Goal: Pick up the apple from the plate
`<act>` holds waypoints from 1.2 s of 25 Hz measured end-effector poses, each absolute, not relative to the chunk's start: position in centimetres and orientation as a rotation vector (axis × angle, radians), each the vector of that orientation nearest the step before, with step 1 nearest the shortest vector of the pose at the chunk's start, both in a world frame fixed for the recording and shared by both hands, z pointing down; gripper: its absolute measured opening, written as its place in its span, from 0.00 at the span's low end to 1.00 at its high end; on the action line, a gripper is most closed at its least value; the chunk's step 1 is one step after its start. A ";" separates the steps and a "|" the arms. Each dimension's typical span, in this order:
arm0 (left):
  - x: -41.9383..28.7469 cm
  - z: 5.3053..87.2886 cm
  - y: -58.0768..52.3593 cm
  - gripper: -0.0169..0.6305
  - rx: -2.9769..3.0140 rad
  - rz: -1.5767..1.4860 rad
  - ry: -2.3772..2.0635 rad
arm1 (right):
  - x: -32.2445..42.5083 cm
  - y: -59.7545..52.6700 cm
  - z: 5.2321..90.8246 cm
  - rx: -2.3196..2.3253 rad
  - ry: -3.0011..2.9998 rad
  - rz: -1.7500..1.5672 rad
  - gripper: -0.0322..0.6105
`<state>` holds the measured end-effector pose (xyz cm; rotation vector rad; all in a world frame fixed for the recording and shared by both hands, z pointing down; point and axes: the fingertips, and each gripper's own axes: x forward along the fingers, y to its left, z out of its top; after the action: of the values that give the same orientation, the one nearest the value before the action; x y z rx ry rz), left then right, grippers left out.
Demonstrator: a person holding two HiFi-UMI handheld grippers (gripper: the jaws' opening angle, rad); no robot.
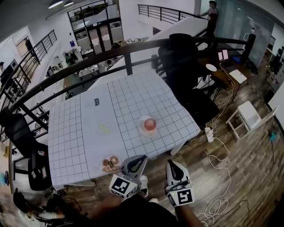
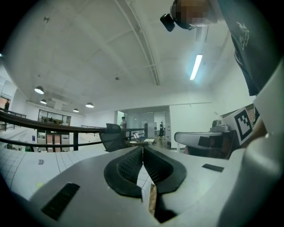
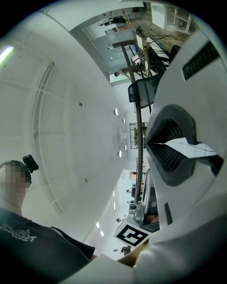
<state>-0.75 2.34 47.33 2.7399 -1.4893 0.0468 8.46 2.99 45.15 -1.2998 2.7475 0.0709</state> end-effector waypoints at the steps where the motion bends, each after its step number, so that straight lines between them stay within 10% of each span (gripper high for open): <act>1: -1.0 47.4 1.7 0.06 2.734 0.050 -1.493 | 8.2 2.3 45.3 -1.302 2.755 0.070 0.09; 30: -4.8 48.6 -13.5 0.06 2.717 0.014 -1.444 | 2.3 -15.4 45.5 -1.242 2.840 0.136 0.09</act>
<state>-4.78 -13.54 48.60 2.7171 -1.4444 0.0136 2.27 -15.39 45.54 -1.2423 2.8402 0.1360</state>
